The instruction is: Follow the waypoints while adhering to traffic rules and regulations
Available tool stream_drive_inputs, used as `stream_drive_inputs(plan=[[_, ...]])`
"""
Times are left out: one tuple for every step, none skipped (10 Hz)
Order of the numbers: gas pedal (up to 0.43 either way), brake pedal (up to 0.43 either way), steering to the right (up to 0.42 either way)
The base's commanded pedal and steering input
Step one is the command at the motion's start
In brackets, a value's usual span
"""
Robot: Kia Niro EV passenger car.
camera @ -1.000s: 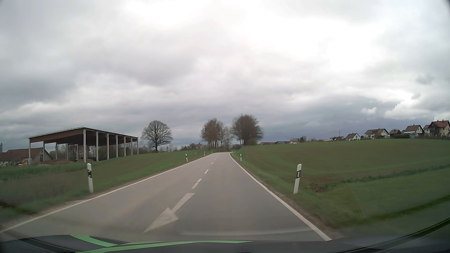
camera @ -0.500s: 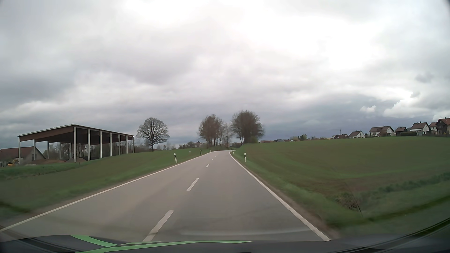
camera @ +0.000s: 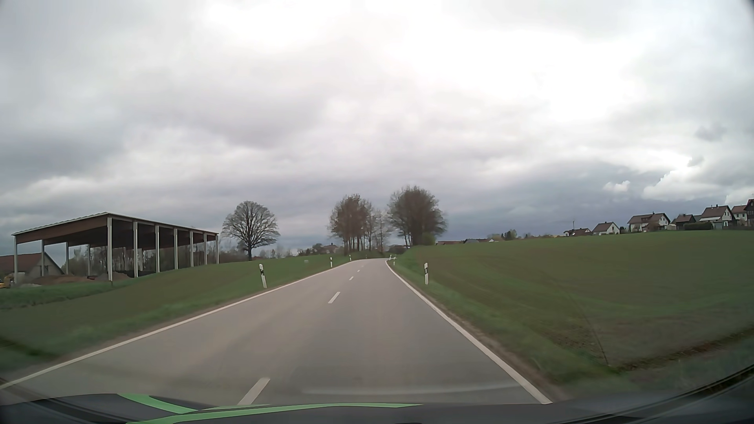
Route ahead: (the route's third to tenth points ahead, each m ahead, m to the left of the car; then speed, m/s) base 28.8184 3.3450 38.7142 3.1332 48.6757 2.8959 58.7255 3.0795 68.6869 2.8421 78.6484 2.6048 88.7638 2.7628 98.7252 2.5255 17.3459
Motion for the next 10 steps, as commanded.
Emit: stream_drive_inputs(plan=[[0.197, 0.0, -0.002], [0.197, 0.0, -0.002], [0.197, 0.0, -0.002], [0.197, 0.0, -0.002], [0.197, 0.0, -0.002], [0.197, 0.0, -0.002], [0.197, 0.0, -0.002], [0.197, 0.0, -0.002], [0.197, 0.0, -0.002], [0.197, 0.0, -0.002]])
